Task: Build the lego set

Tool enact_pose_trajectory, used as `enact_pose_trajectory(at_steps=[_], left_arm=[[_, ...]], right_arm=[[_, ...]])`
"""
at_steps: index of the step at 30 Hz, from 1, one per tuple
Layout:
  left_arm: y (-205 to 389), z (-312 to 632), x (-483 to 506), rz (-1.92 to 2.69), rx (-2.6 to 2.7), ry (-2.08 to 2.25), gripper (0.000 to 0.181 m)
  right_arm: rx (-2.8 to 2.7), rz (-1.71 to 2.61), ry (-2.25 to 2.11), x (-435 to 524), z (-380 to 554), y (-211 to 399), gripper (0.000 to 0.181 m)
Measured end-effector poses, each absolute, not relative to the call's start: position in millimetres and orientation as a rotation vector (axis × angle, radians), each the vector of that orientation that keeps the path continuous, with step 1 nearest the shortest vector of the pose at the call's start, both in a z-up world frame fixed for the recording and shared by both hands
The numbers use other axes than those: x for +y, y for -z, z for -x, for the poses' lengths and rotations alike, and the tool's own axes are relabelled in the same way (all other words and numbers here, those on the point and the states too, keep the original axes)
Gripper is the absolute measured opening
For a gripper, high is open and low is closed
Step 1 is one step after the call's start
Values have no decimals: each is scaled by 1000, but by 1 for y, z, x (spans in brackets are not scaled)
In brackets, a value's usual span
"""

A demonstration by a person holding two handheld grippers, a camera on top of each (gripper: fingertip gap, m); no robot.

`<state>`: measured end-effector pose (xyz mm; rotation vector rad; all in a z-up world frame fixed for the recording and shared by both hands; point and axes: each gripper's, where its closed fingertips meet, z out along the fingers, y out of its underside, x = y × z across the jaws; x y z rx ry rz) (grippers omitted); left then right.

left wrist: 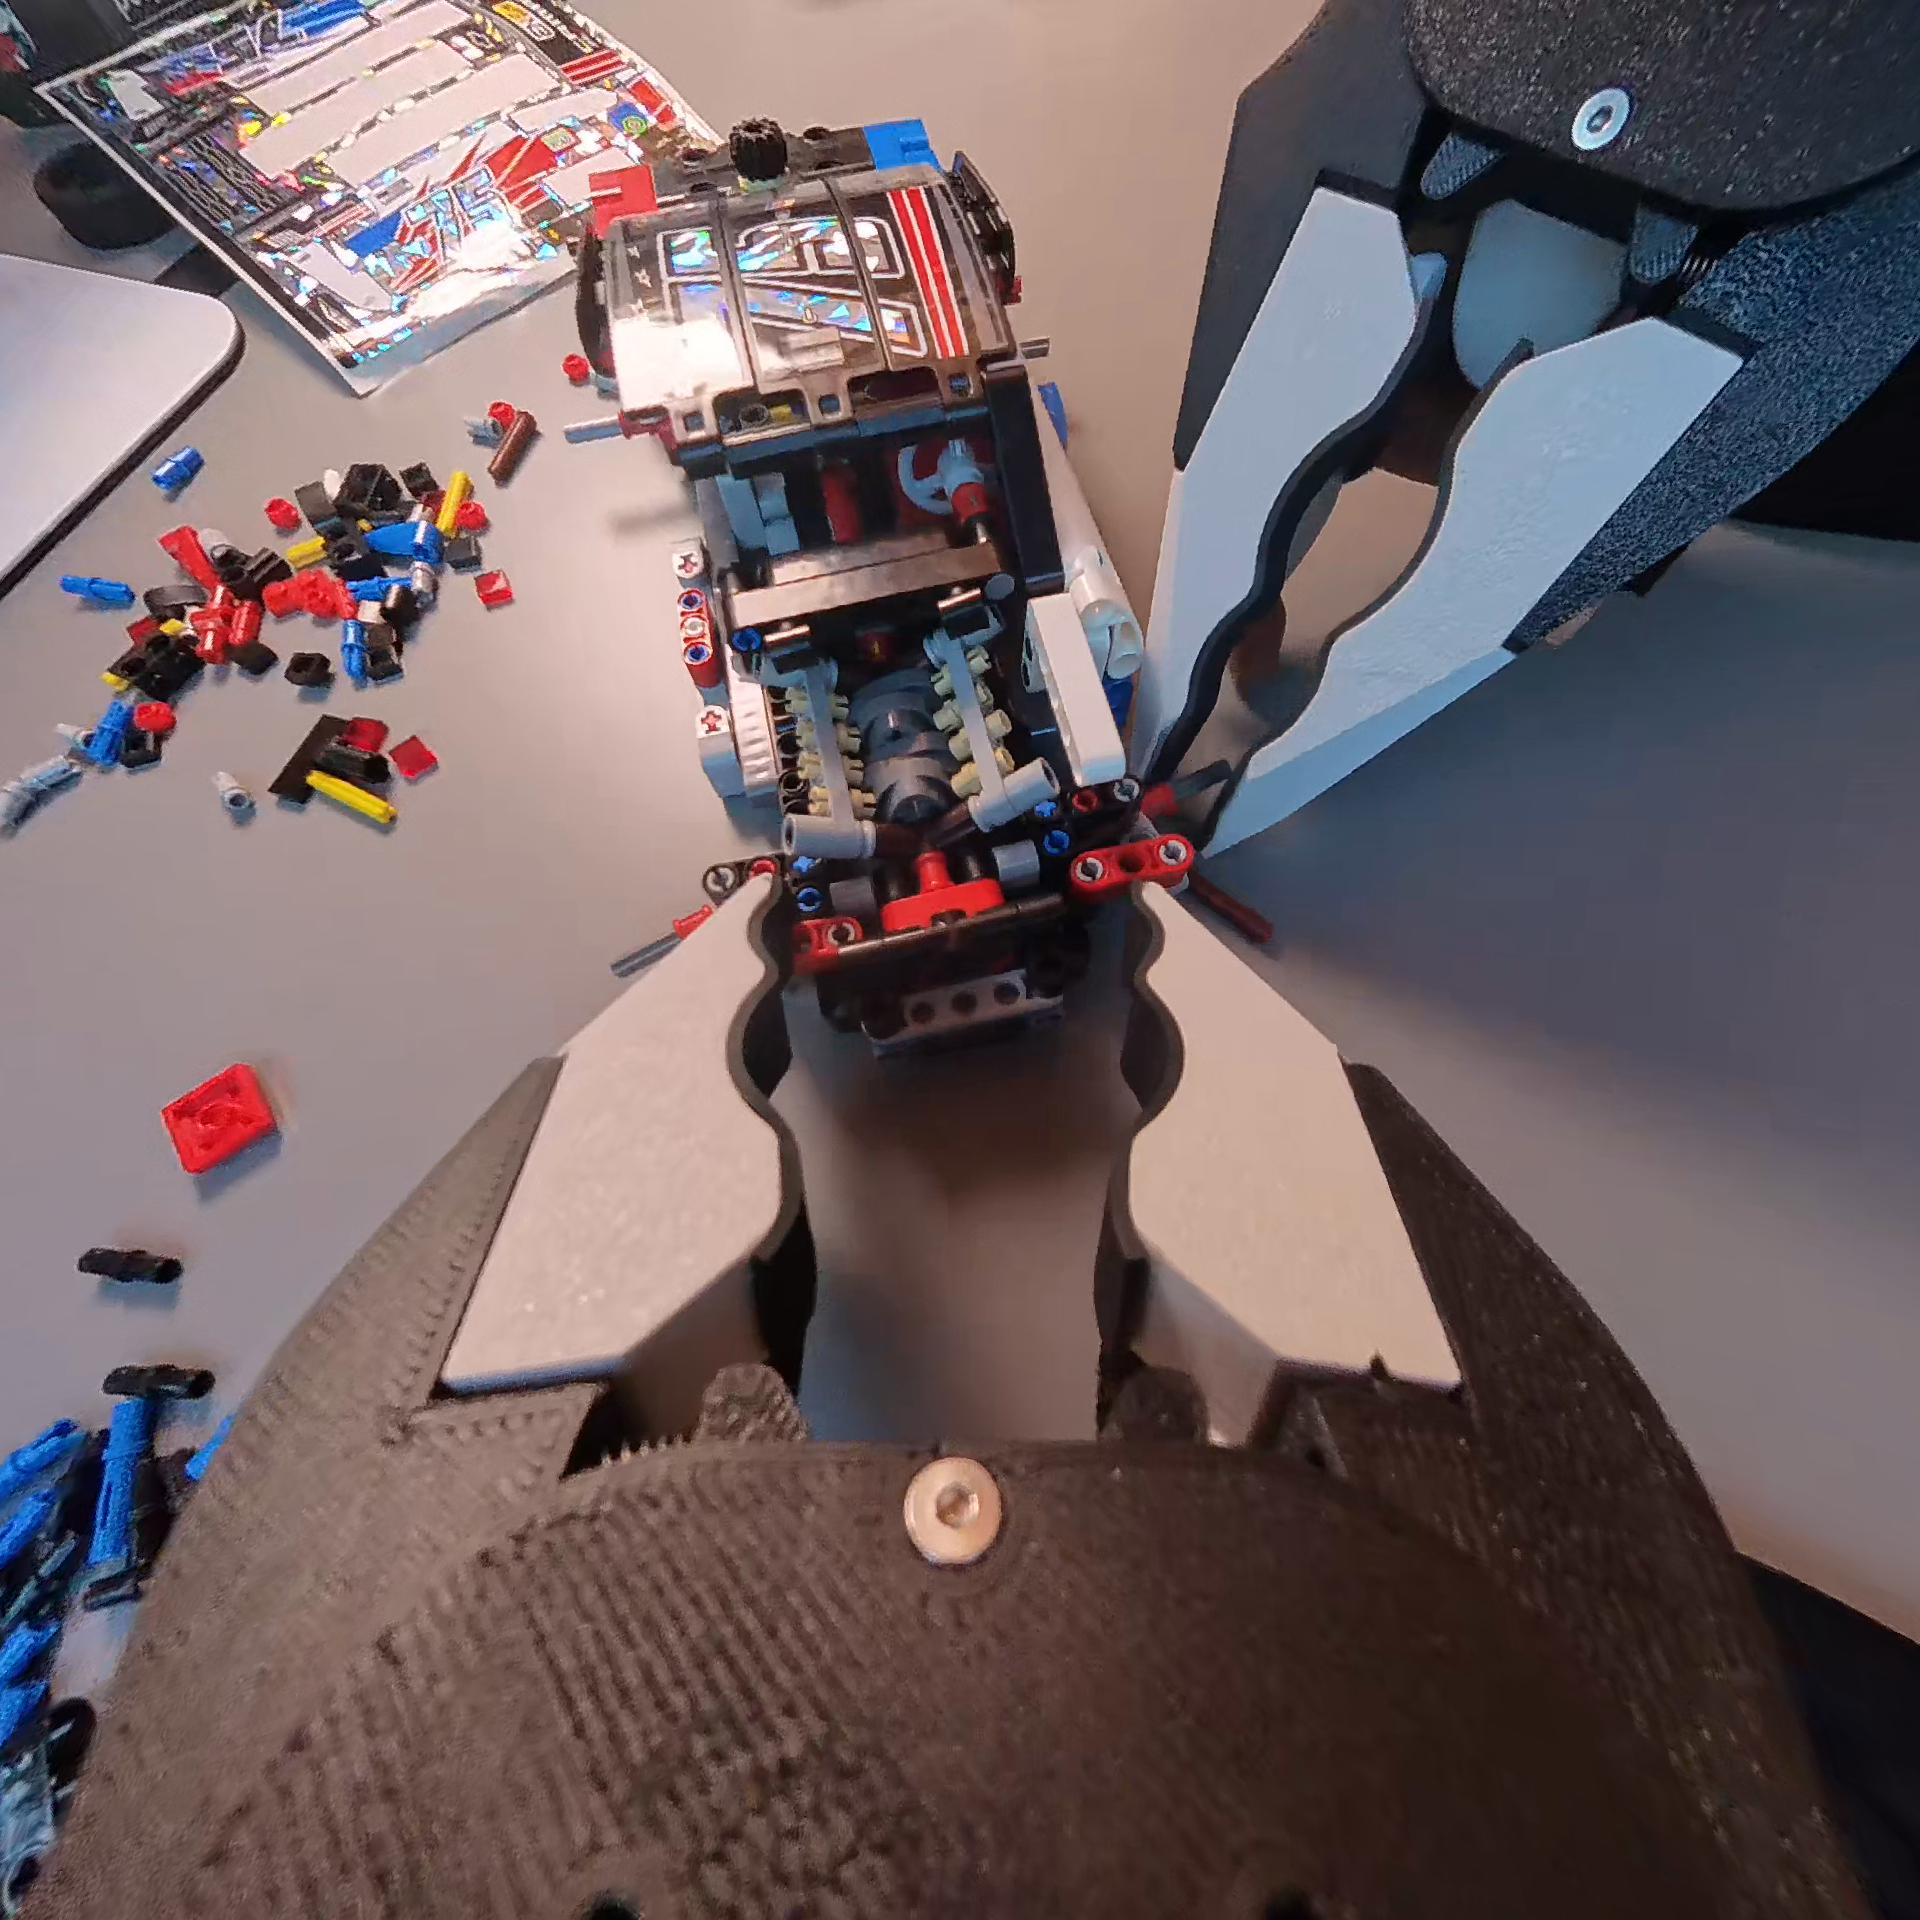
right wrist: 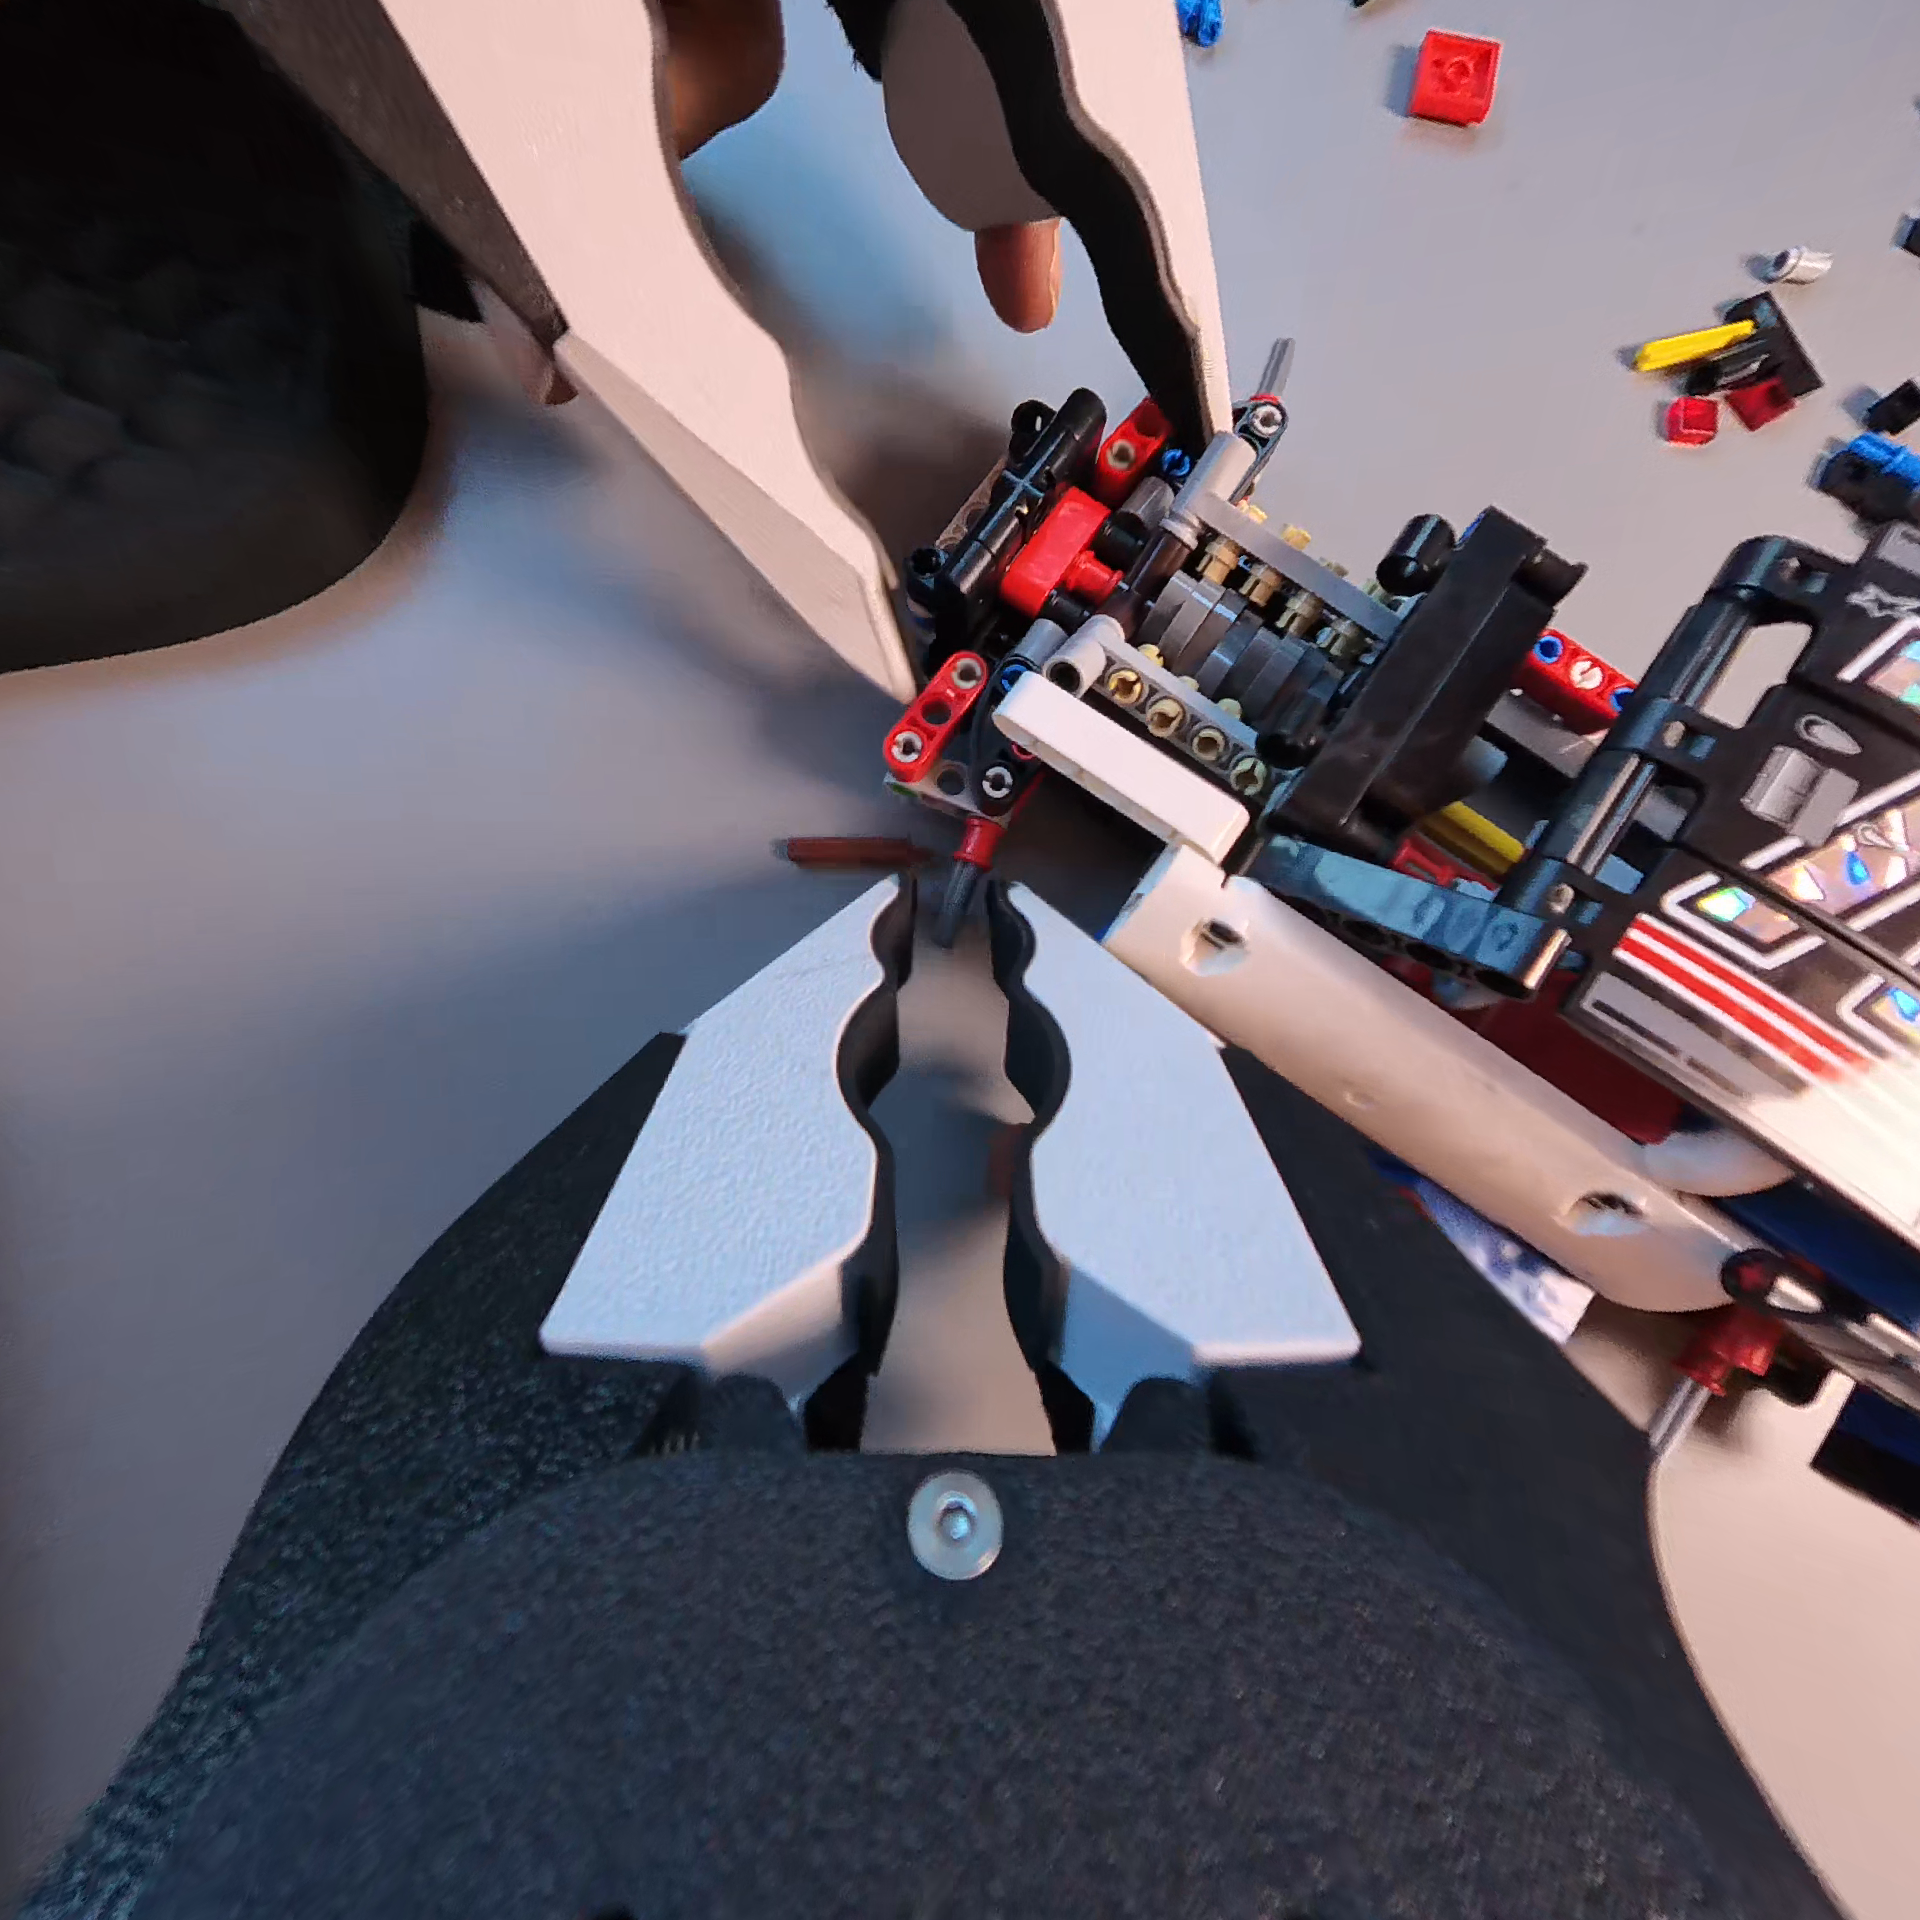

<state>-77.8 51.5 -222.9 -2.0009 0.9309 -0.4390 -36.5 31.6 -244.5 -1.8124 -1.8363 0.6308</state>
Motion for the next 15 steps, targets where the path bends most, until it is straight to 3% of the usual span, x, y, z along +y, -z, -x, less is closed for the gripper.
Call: enact_pose_trajectory(at_steps=[4,15], left_arm=[[222,79,56,1984,914,477,58],[222,81,67,1976,871,452,56]], right_arm=[[-1842,1836,-749,22,23,242,23],[-1937,1717,-639,12,27,246,26]])
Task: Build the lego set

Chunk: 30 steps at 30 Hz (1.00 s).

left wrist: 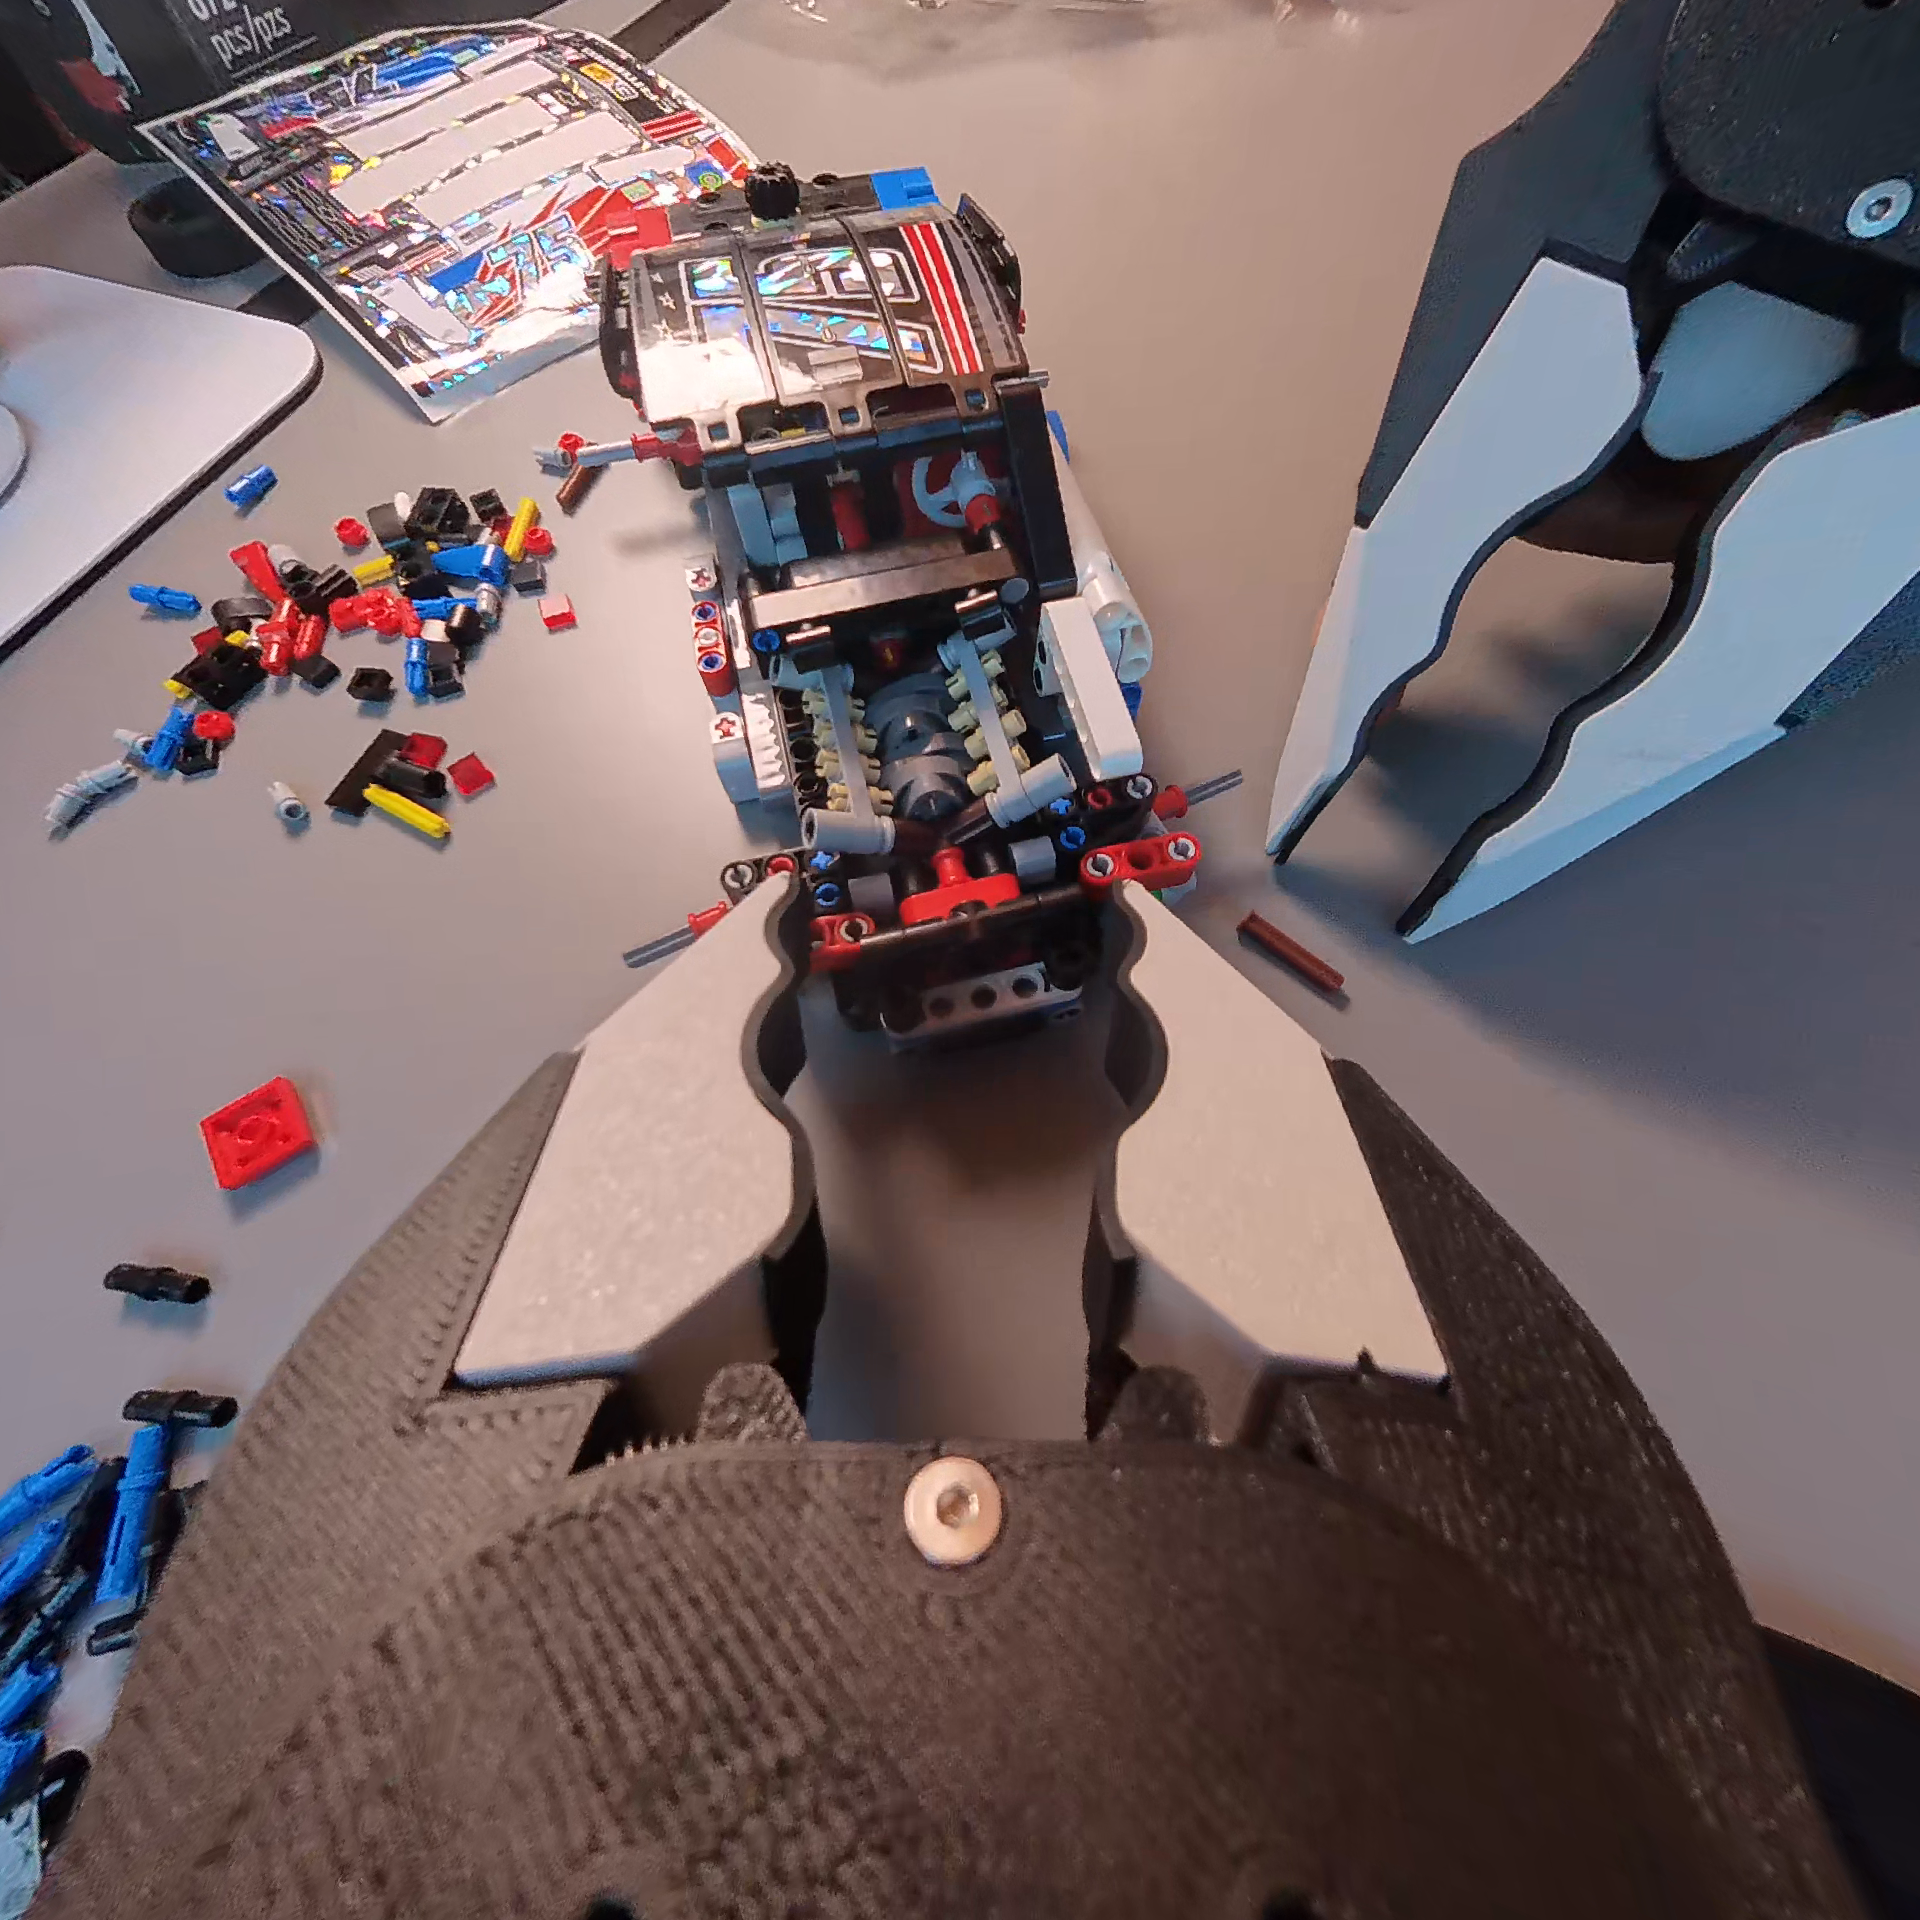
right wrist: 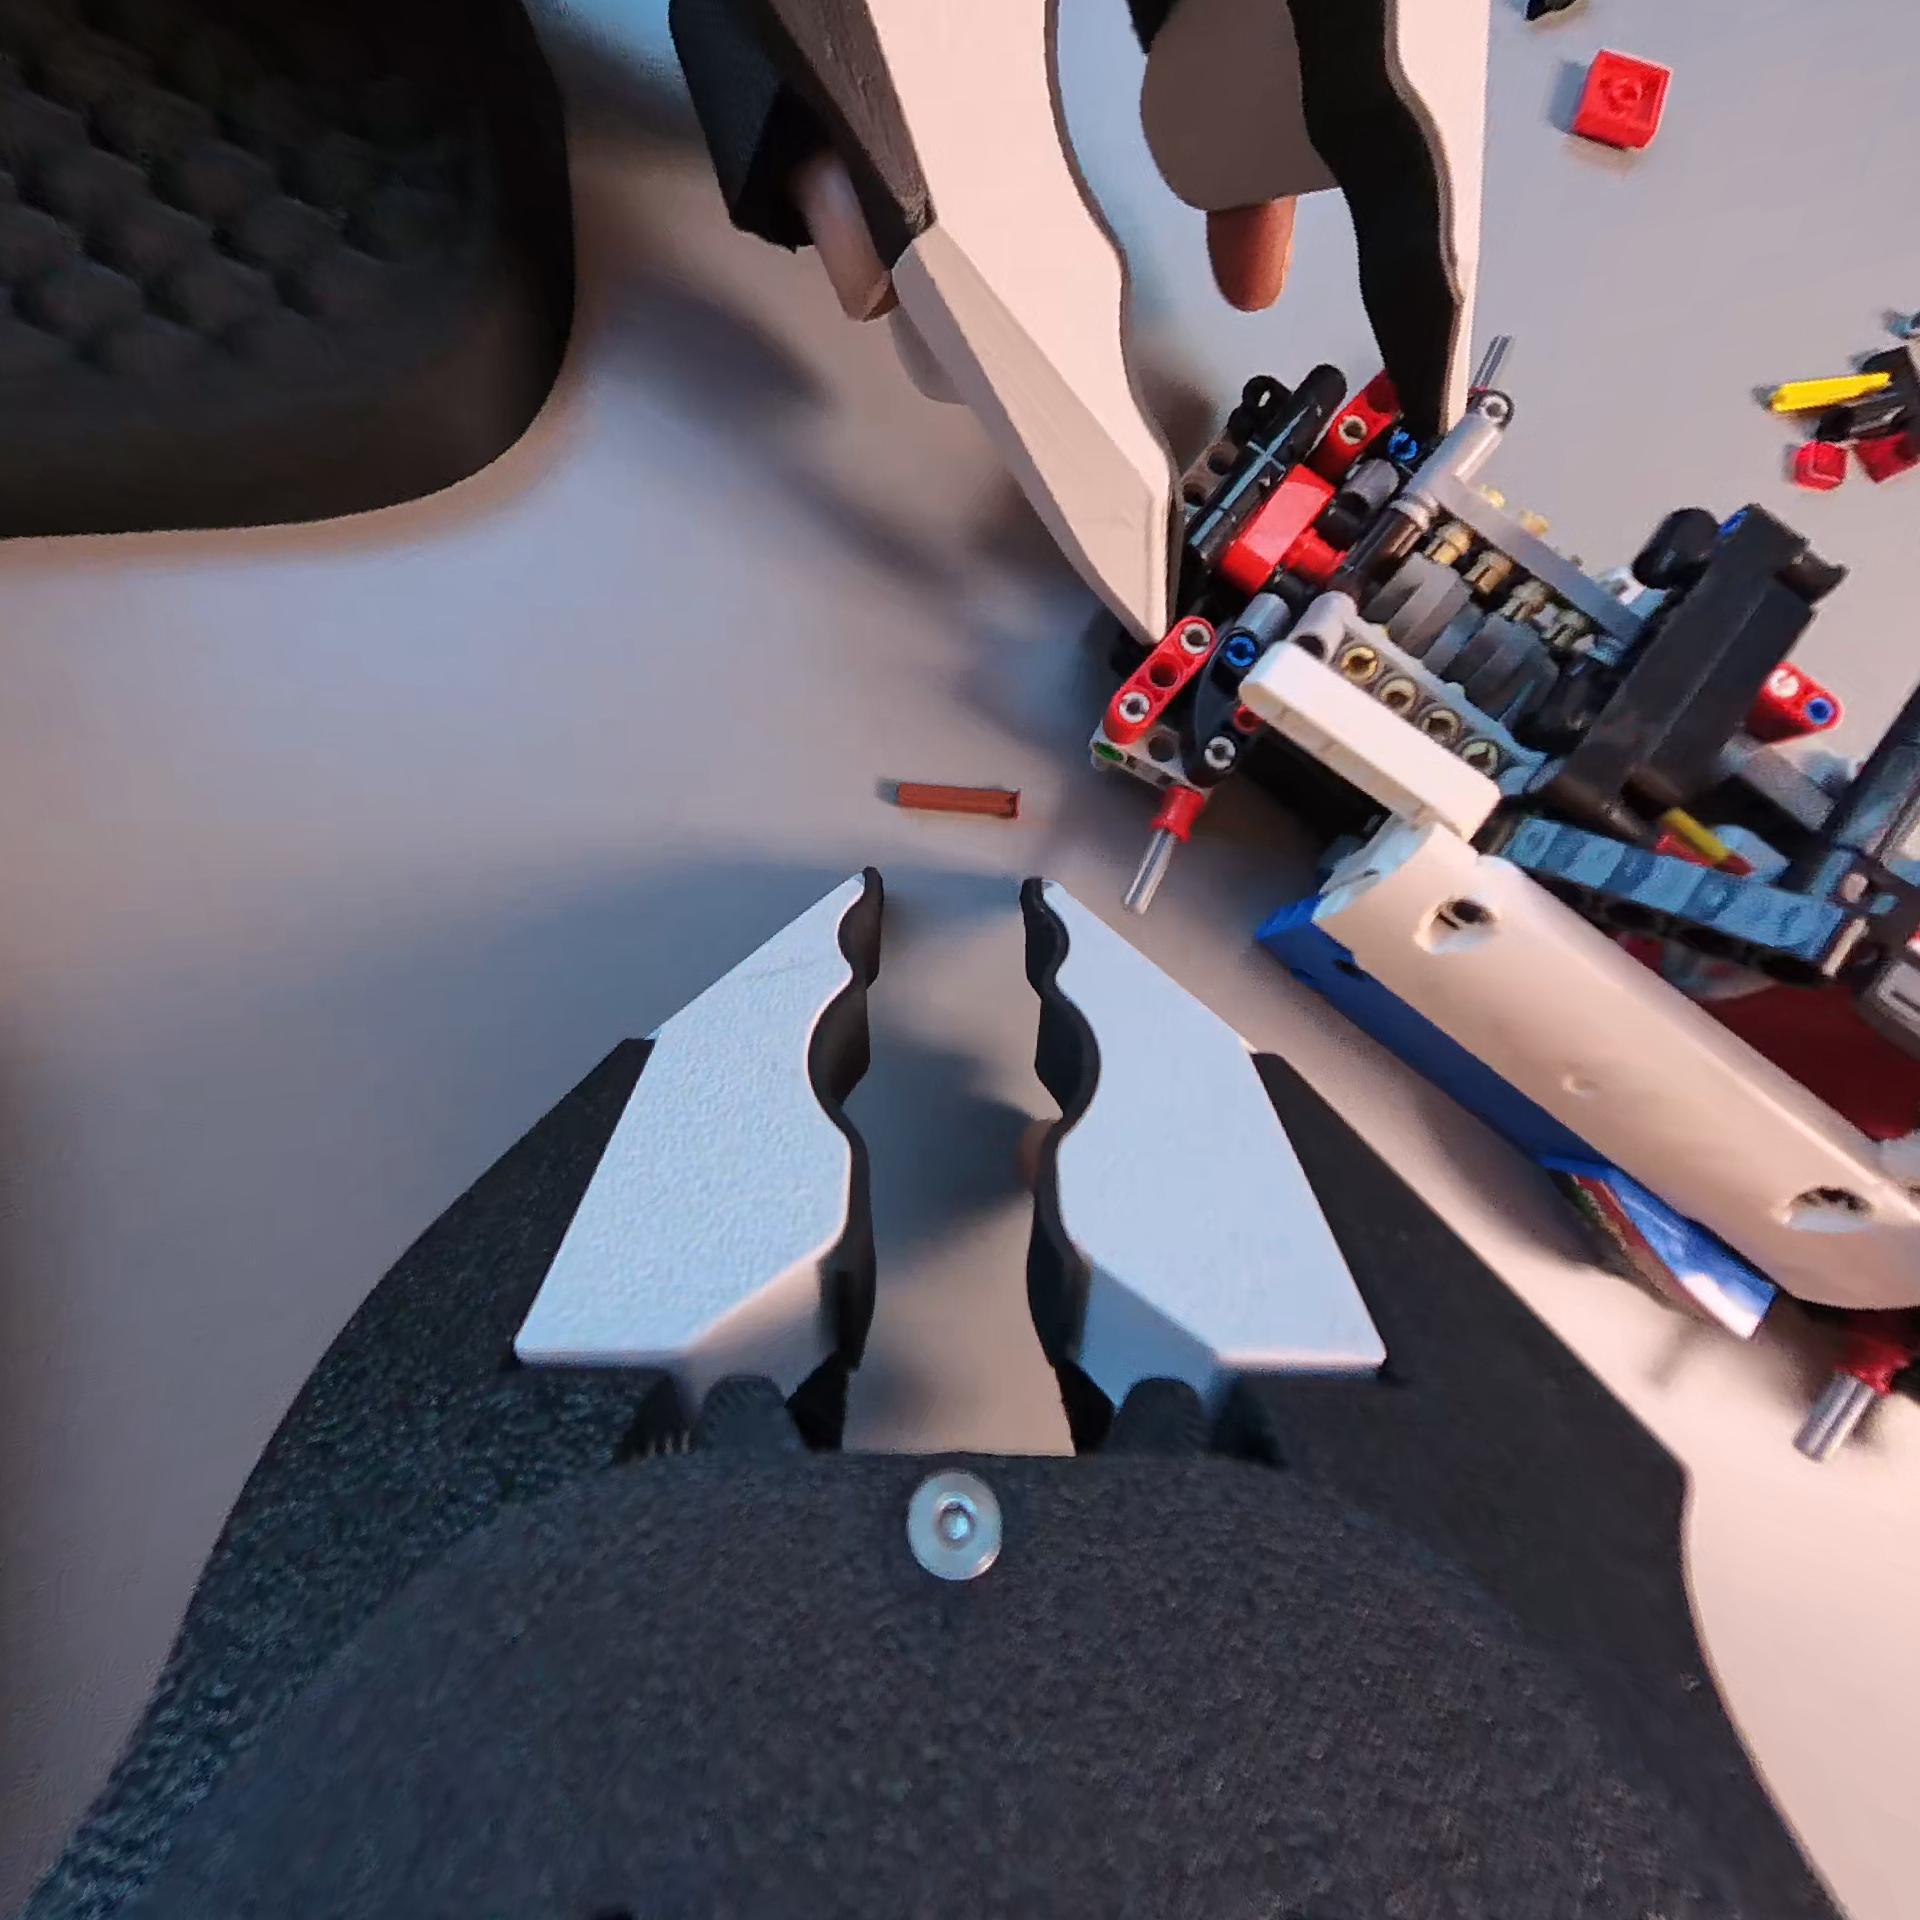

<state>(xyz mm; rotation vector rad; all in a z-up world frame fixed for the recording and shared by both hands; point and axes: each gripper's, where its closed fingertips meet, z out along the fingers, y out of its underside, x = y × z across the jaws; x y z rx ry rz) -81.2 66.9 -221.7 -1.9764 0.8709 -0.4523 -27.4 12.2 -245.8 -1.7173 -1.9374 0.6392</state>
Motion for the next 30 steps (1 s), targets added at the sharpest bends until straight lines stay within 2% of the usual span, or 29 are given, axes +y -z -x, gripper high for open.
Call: enact_pose_trajectory(at_steps=[8,13,19,27,30], left_arm=[[222,82,67,1971,860,445,56],[222,82,67,1969,854,452,56],[222,81,66,1965,853,446,55],[222,81,65,1964,855,441,55],[221,80,65,1960,851,451,61]], right_arm=[[-2004,1676,-645,12,41,247,21],[-2085,1598,-641,12,48,246,25],[-2190,1559,-664,4,45,248,10],[-2196,1536,-681,2,40,247,10],[-2197,1518,-695,0,41,247,5]])
